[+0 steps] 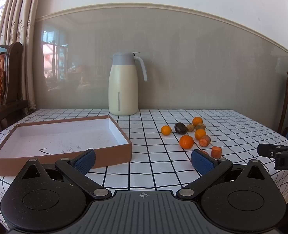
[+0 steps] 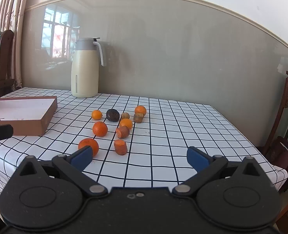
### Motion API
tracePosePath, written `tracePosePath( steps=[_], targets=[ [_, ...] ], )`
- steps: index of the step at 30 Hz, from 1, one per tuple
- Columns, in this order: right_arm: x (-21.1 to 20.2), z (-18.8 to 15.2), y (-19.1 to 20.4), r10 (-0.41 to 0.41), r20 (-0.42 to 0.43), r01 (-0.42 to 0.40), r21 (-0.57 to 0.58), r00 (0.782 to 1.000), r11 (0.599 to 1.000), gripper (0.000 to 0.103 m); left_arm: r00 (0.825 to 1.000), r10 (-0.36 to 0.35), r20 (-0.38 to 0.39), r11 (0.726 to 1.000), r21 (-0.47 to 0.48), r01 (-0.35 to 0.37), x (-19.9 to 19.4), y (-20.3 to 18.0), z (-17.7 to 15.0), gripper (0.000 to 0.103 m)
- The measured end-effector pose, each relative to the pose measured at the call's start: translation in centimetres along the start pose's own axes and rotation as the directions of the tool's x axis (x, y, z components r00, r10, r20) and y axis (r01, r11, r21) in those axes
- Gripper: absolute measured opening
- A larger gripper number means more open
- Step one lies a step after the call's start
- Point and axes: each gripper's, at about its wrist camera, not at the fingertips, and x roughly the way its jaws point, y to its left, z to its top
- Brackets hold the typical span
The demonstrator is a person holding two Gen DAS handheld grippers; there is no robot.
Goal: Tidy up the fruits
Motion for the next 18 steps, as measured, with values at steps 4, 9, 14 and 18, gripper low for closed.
tracePosePath(
  steps=[4, 9, 14, 18],
  targets=[
    [0.04, -0.01, 0.02, 0.000, 0.001, 0.000, 0.001, 1.000, 1.000, 0.097, 1.000, 0.001, 0.000, 1.000, 0.000, -0.001, 0.04, -0.03, 0.01, 0.103],
    [0.00, -0.02, 0.06, -0.001, 0.002, 0.001, 0.000, 1.000, 1.000, 0.097, 1.000, 0.000, -0.002, 1.000, 0.000, 0.000, 0.05, 0.06, -0.02, 0.103],
    [0.04, -0.03, -0.01, -0.001, 0.002, 0.001, 0.001, 1.000, 1.000, 0.097, 1.000, 0.002, -0.004, 1.000, 0.001, -0.002, 0.11, -0.03, 0.02, 0.103],
    [0.06, -0.03, -0.03, -0.001, 0.002, 0.001, 0.002, 1.000, 1.000, 0.097, 1.000, 0.002, -0.004, 1.000, 0.001, -0.002, 0.10, -0.02, 0.01, 0.103]
  ],
)
